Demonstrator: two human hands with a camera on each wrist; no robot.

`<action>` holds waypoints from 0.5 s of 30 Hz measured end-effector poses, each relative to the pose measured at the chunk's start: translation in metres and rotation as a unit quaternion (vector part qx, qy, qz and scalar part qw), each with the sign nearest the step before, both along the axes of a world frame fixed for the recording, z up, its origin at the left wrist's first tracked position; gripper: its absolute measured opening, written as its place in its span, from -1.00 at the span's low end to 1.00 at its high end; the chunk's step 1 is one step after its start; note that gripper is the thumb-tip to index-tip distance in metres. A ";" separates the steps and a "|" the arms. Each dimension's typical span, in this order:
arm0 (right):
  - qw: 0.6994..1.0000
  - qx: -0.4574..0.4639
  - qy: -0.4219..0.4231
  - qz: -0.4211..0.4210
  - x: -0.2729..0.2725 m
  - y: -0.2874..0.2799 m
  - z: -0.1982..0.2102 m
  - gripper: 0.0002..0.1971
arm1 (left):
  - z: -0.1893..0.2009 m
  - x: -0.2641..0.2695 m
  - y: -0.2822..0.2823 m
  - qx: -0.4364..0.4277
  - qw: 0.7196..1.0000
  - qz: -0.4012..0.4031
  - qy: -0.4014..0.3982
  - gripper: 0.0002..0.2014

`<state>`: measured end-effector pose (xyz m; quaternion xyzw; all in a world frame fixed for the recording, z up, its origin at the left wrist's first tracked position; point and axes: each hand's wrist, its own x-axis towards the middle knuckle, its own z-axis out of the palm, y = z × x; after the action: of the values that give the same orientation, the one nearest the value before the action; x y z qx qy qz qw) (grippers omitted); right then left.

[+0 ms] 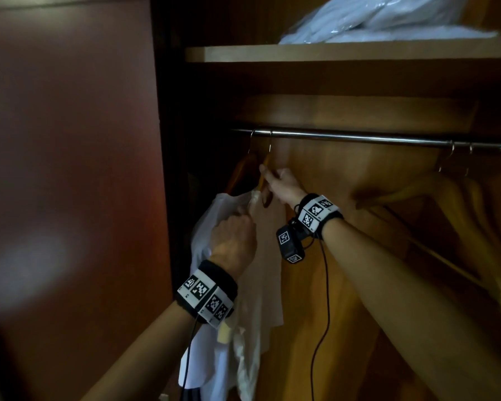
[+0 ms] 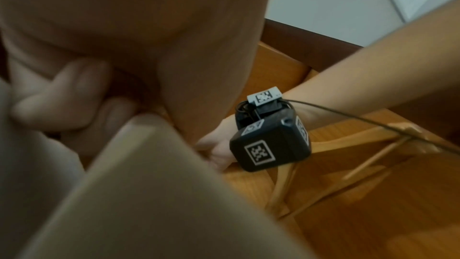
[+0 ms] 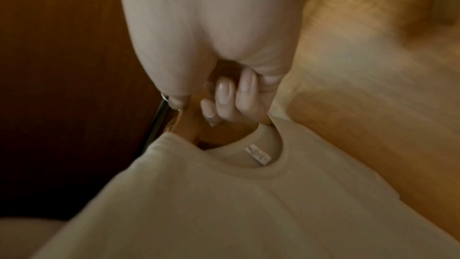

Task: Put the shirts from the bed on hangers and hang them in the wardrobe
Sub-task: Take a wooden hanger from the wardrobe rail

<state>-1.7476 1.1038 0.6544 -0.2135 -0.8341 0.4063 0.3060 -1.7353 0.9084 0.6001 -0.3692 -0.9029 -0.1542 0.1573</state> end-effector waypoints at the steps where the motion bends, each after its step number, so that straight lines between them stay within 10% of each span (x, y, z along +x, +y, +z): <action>1: 1.000 -0.003 -0.006 0.003 0.000 0.000 0.000 -0.53 | -0.001 0.001 0.000 -0.004 1.000 0.006 -0.011 -0.58; 5: 1.000 -0.006 -0.015 0.019 0.005 0.002 -0.002 -0.49 | -0.007 0.008 0.003 0.021 0.999 0.016 0.045 -0.31; 15: 0.999 0.031 -0.018 0.020 0.023 -0.013 -0.011 -0.64 | 0.008 0.012 -0.003 0.052 0.997 0.053 -0.003 -0.36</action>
<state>-1.7248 1.0909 0.6430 -0.1945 -0.8558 0.3826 0.2887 -1.7233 0.9058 0.6081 -0.3113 -0.9126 -0.1931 0.1813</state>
